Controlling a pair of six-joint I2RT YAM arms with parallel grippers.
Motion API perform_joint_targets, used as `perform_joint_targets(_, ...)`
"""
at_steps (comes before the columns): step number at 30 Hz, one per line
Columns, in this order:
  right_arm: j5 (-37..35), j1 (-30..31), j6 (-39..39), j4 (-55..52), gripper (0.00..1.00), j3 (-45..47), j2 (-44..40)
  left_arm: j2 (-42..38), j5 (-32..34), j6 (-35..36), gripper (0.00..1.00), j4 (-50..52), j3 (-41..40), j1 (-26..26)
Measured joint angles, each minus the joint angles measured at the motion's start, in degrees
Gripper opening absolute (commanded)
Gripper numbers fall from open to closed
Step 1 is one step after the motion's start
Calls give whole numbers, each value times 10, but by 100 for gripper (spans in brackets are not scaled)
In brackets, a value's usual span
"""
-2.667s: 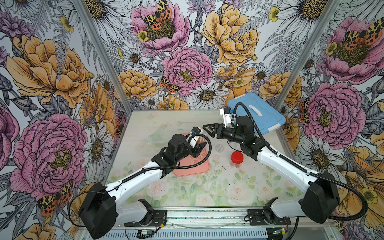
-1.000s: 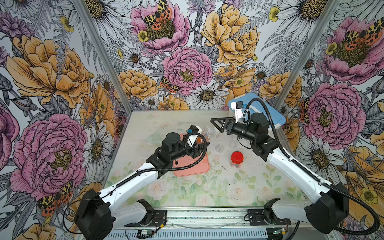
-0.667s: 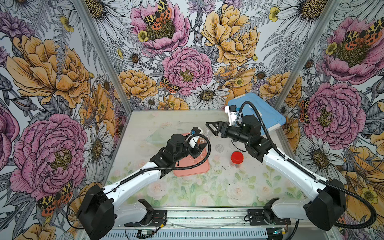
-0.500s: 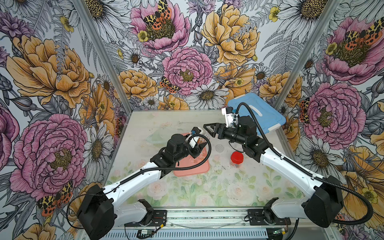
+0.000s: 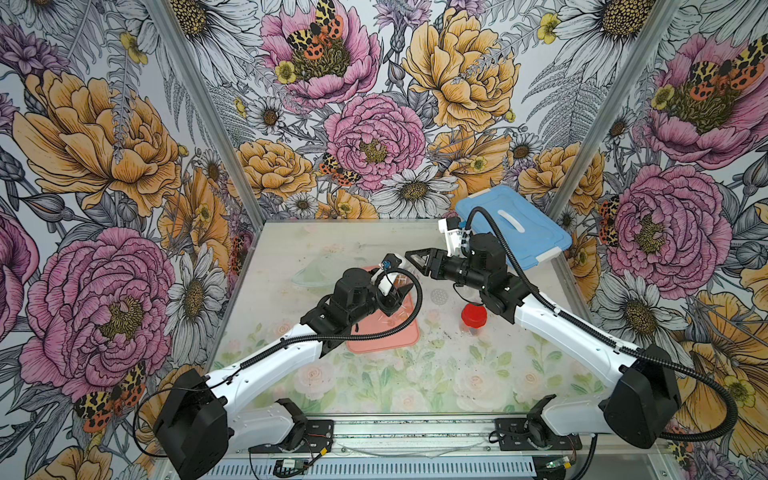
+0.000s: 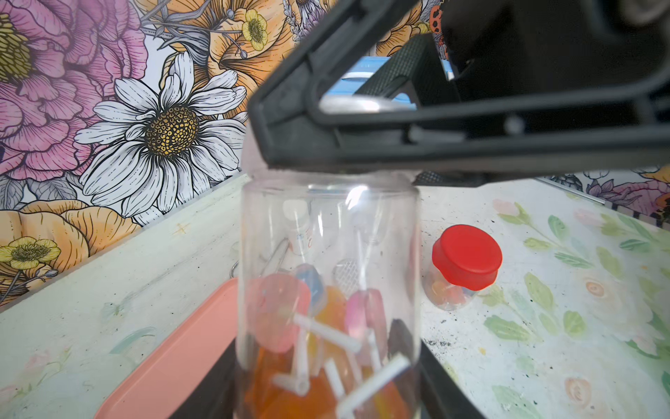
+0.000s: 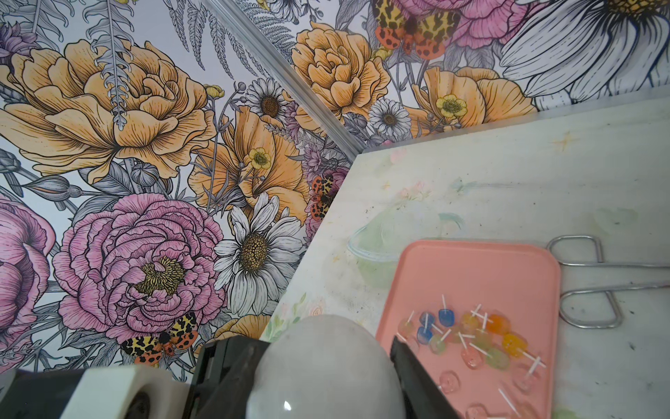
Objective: Pour the candies out of the jar
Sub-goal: Unscrew the lid from the jar.
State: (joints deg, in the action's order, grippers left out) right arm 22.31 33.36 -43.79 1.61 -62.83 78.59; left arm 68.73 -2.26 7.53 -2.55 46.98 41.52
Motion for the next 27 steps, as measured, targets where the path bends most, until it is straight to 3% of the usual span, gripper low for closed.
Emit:
perform_joint_targets(3,14,-1,4,5,30,0,0,-1,-28,-3,0,-3,0,-13)
perform_joint_targets(11,174,-23,29,123,21,0,0,-30,-284,-76,0,-53,0,-103)
perform_joint_targets(17,259,-30,44,171,22,-7,-1,-45,-351,-111,0,-76,0,-110)
perform_joint_targets(19,264,-30,49,170,35,-8,-1,-45,-354,-115,0,-78,0,-110)
perform_joint_targets(22,264,-33,47,166,70,-8,-2,-45,-353,-116,0,-77,0,-109)
perform_joint_targets(24,261,-37,37,157,79,-8,-6,-45,-343,-111,0,-75,0,-105)
perform_joint_targets(27,241,-49,24,137,85,-8,-16,-45,-315,-100,0,-67,0,-93)
